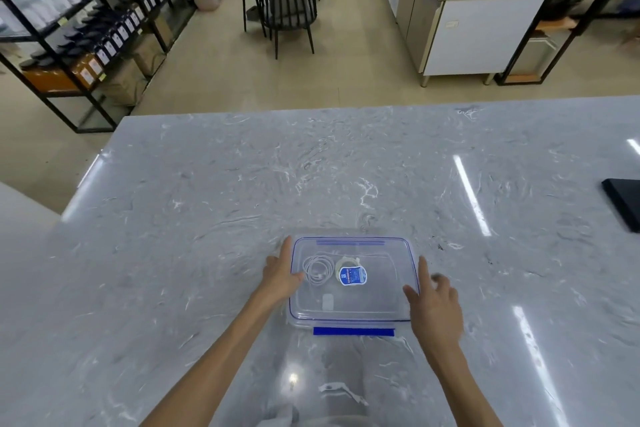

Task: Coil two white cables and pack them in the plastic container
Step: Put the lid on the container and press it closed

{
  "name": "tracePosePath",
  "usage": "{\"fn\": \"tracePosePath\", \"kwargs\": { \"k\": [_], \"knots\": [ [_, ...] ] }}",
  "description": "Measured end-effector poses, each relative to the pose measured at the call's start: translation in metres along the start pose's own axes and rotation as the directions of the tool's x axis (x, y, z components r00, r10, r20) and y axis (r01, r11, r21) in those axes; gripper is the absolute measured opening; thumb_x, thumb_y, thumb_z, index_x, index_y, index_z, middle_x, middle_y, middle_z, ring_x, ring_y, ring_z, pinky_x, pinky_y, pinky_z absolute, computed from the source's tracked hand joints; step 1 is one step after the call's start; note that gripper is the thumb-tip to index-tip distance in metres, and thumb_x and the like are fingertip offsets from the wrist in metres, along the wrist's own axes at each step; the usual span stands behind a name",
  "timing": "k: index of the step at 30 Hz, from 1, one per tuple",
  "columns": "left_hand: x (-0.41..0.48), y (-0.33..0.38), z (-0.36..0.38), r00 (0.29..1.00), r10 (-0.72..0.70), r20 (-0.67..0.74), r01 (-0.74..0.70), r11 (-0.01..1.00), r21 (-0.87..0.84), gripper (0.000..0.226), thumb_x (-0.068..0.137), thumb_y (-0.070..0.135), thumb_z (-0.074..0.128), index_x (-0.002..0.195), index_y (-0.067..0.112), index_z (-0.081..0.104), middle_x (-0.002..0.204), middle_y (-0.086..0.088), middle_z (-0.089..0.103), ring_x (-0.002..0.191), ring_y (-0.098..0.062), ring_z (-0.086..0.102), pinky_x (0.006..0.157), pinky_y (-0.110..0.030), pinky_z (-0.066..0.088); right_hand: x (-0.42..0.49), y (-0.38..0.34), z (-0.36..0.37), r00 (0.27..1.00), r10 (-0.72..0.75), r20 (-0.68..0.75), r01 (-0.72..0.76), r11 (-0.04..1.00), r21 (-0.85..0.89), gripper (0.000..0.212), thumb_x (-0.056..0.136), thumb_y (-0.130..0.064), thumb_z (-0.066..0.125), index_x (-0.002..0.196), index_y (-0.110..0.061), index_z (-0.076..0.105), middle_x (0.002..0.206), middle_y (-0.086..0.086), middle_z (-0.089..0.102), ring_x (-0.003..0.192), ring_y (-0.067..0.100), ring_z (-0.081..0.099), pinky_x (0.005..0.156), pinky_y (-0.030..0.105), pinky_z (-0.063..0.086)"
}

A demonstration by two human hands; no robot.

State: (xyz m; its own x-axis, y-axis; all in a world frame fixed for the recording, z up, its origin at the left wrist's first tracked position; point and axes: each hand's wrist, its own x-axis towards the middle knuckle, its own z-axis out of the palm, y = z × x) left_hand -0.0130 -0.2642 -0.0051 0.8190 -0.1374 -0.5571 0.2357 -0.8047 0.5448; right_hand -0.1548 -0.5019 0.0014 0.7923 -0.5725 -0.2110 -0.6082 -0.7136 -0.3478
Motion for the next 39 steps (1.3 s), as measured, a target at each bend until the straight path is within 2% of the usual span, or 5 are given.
{"fn": "tracePosePath", "kwargs": {
  "k": [4,7,15,31,39],
  "knots": [
    [0.009,0.017,-0.003,0.994,0.104,0.024,-0.105,0.895,0.433,0.098,0.091,0.011,0.055,0.151,0.039,-0.017,0.164,-0.009,-0.011,0.151,-0.034,-0.006,0.118,-0.055,0.011,-0.001,-0.037,0.006,0.936,-0.328,0.124,0.347,0.92,-0.181,0.085,0.09,-0.061,0.049,0.156,-0.033,0.004,0.166,0.006,0.0,0.152,0.035,0.0,0.122,0.044,0.01],
    [0.029,0.049,-0.012,0.974,0.188,0.129,-0.227,0.82,0.526,0.078,0.093,0.031,0.056,0.156,0.032,0.009,0.165,-0.006,0.009,0.152,-0.03,-0.003,0.119,-0.052,-0.005,-0.001,-0.048,0.016,0.903,-0.326,0.278,0.386,0.901,-0.198,0.08,0.091,-0.063,0.045,0.154,-0.041,0.002,0.166,0.002,-0.008,0.152,0.032,-0.01,0.122,0.046,-0.001],
    [0.072,0.091,-0.028,0.857,0.128,0.5,-0.281,0.928,0.243,0.049,0.094,0.037,0.063,0.133,0.007,0.058,0.134,-0.009,0.057,0.133,-0.028,0.049,0.11,-0.035,0.035,0.002,-0.045,0.025,0.922,-0.302,0.244,0.345,0.925,-0.157,0.079,0.089,-0.063,0.049,0.153,-0.046,0.005,0.166,-0.001,-0.004,0.152,0.029,-0.008,0.122,0.045,-0.001],
    [0.055,0.059,0.017,0.81,0.586,0.027,-0.536,0.722,0.438,0.037,0.098,0.027,0.054,0.135,0.025,0.058,0.12,-0.008,0.051,0.114,-0.026,0.046,0.098,-0.031,0.034,0.003,-0.041,0.027,0.92,-0.319,0.226,0.355,0.924,-0.141,0.08,0.089,-0.063,0.048,0.153,-0.044,0.004,0.166,0.0,-0.004,0.152,0.03,-0.008,0.122,0.046,0.0],
    [-0.044,0.003,0.049,0.427,0.888,-0.174,-0.7,0.446,0.559,0.038,0.093,0.037,0.059,0.127,0.02,0.058,0.127,-0.001,0.058,0.119,-0.027,0.054,0.106,-0.036,0.034,-0.024,0.019,0.026,0.763,-0.621,-0.181,0.64,0.766,0.068,0.043,0.094,-0.055,0.049,0.115,-0.021,0.067,0.12,-0.002,0.063,0.112,0.019,0.06,0.101,0.037,0.047]
  ]
}}
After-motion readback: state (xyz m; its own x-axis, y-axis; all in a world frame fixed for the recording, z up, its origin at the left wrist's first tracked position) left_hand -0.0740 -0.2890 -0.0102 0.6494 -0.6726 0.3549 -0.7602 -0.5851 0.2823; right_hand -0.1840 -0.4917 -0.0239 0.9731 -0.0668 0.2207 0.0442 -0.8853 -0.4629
